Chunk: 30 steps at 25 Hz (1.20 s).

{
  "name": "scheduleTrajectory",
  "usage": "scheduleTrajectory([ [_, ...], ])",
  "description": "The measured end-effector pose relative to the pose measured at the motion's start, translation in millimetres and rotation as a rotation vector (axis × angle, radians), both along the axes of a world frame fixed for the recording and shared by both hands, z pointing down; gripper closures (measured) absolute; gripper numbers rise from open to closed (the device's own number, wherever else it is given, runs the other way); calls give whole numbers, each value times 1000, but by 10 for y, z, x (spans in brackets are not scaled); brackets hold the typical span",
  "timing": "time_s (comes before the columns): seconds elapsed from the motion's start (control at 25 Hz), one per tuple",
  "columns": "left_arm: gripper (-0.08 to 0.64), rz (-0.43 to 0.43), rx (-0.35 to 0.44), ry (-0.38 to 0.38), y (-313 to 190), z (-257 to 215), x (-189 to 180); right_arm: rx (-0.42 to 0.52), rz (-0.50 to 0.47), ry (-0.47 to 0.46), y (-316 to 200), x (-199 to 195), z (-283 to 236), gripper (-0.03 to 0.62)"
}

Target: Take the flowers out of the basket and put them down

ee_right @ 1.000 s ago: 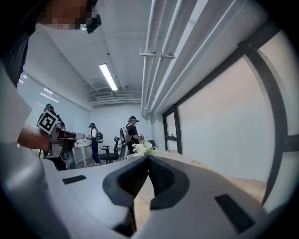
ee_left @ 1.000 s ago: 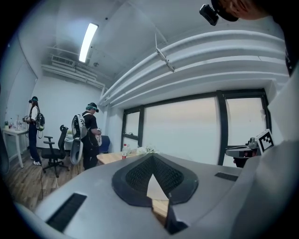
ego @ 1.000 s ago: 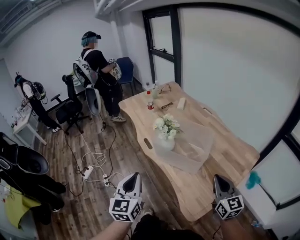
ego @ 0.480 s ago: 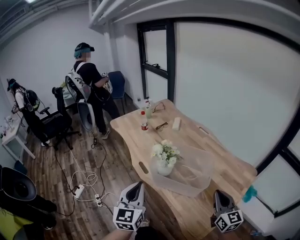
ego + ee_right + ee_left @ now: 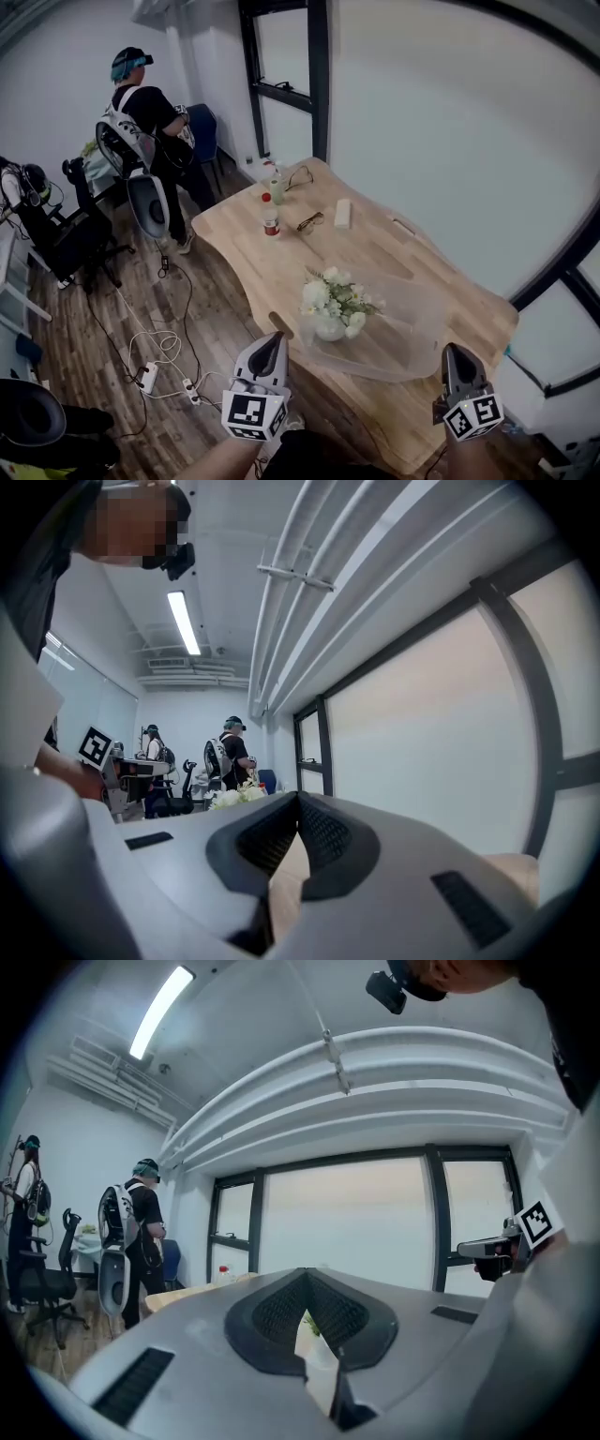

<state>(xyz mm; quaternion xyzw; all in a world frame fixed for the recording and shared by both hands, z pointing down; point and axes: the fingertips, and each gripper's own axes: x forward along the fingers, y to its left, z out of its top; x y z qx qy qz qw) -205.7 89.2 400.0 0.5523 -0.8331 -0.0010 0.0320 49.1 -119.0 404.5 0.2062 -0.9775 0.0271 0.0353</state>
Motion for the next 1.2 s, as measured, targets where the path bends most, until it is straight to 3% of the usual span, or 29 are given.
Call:
scheduleTrajectory([
  [0.2, 555, 58, -2, 63, -393, 81, -368, -1, 43, 9, -86, -319, -33, 571],
  [0.4, 555, 109, -35, -6, -600, -29, -600, 5, 41, 34, -106, -604, -56, 571],
  [0.64, 555, 183, 8, 51, -736, 12, -836, -16, 109, 27, -271, -756, -143, 571],
  [0.76, 555, 194, -8, 23, -825, 36, -1017, -17, 120, 25, -338, -949, -155, 571],
  [0.92, 555, 239, -8, 70, -1021, 130, -1012, -20, 69, 57, -458, -1137, -139, 571],
  [1.2, 555, 233, -82, 17, -1156, 328, -1147, -32, -93, 92, -585, -1605, 138, 571],
])
